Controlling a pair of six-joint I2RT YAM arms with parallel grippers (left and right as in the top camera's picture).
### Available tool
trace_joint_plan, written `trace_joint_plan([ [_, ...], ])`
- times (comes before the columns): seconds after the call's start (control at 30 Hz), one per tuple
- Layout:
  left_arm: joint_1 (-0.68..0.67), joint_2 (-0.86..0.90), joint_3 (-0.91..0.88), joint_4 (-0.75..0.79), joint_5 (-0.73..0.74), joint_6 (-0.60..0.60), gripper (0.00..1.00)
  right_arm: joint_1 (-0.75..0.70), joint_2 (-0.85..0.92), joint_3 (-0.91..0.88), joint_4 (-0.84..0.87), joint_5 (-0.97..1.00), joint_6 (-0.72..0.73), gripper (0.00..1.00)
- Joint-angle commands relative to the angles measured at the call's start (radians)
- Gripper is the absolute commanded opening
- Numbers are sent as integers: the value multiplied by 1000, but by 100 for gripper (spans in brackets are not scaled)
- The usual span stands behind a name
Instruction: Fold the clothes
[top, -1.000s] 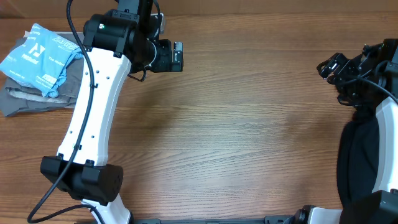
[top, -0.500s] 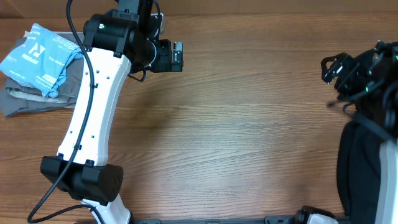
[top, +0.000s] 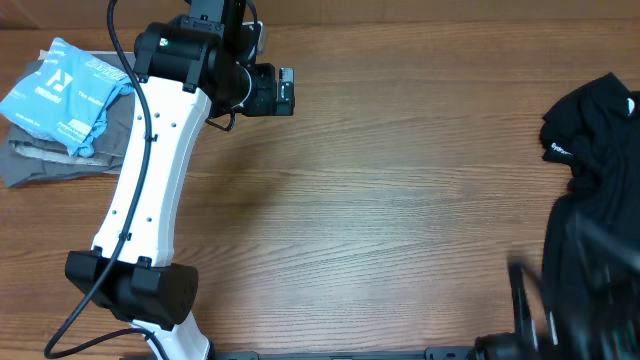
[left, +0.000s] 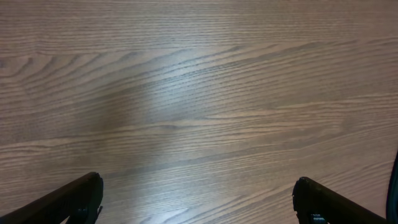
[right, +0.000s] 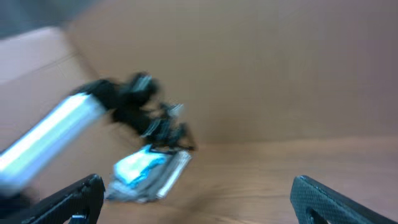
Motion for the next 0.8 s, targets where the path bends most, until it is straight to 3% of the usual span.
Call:
trace_joint_plan([
  [0.0,0,9,-3,0,-9,-14,100,49,-132,1,-76,5,-3,100],
  [0.27,0,9,-3,0,-9,-14,100,46,-407,-148,-166,91,-3,100],
  [0.43,0,9,-3,0,-9,-14,100,46,-426,-289,-129,145,-4,100],
  [0.7,0,9,-3,0,-9,-14,100,47,-426,-646,277,199,-32,100],
  [0.77,0,9,-3,0,-9,-14,100,47,-426,-801,501,199,-57,100],
])
